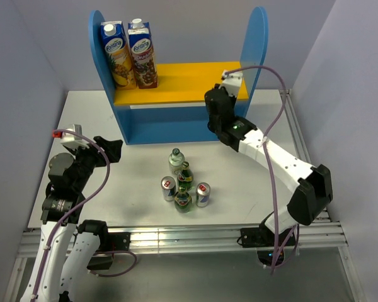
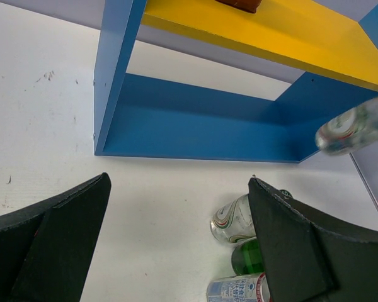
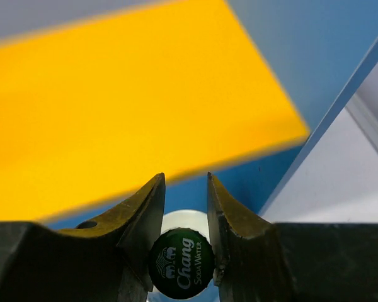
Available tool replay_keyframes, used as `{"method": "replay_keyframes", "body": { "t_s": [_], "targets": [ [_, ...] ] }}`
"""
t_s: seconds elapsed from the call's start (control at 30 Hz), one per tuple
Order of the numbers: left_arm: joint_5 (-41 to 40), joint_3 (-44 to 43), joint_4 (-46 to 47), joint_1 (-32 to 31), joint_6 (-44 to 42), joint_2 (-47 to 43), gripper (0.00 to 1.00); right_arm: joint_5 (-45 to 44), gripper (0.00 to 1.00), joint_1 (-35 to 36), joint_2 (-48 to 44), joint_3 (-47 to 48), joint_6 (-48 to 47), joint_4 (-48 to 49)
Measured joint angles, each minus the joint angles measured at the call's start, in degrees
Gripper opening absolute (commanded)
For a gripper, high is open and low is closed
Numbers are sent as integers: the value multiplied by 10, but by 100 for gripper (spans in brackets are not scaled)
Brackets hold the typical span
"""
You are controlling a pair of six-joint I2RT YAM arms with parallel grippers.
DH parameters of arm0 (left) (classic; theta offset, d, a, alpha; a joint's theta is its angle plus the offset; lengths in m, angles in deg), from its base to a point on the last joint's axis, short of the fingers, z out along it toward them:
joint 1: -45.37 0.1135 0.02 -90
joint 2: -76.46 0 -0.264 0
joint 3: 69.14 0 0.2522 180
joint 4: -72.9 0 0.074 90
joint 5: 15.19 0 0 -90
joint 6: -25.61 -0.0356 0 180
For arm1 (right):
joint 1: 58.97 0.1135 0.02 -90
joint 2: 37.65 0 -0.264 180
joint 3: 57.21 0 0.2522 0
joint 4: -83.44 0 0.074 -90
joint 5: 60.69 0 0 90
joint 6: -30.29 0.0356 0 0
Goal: Place and organize the beverage onto the shelf
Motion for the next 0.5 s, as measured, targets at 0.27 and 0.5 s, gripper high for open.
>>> {"method": "replay_keyframes", "body": {
  "t_s": [0.27, 0.5],
  "targets": [
    [0, 0, 0, 0, -1, 1, 97, -5, 0, 5, -12, 164, -43, -64],
    [0, 0, 0, 0, -2, 4, 97, -14, 0, 5, 23, 309, -94, -102]
  ]
}}
